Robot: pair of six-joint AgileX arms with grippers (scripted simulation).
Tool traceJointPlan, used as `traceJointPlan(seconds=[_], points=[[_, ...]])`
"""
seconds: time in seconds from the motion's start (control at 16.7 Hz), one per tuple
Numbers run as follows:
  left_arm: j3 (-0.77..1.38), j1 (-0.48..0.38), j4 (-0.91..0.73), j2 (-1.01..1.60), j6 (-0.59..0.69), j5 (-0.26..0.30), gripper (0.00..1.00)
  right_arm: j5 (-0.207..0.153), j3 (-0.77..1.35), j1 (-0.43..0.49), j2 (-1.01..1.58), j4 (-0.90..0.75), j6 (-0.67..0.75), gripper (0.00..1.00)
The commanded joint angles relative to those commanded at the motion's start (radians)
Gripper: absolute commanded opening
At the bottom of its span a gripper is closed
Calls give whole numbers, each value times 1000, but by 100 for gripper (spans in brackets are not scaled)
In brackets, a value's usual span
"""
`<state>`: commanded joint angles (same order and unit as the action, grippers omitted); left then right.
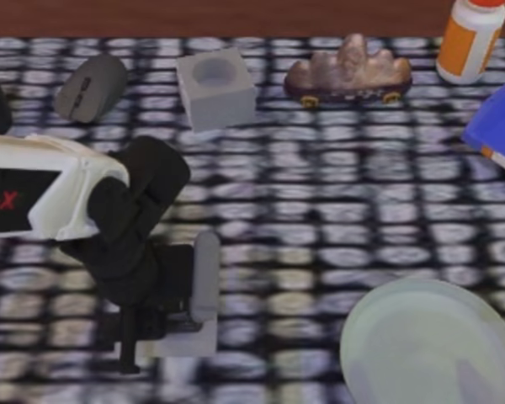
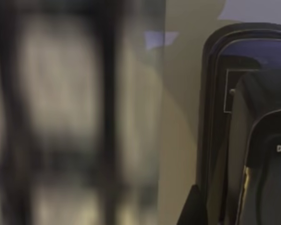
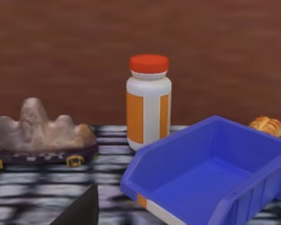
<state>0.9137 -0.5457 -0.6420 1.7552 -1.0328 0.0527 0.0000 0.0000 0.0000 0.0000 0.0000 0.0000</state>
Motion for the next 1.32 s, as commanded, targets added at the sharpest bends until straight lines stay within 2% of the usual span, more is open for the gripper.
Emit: traceJointPlan(seconds=[0.18, 0.96, 1.32], points=[[0, 0, 0, 0, 0, 0, 0, 0, 0, 0, 0, 0, 0, 100], [0, 0, 0, 0, 0, 0, 98, 0, 0, 0, 0, 0, 0, 100], [0, 0, 0, 0, 0, 0, 100, 0, 0, 0, 0, 0, 0, 100]])
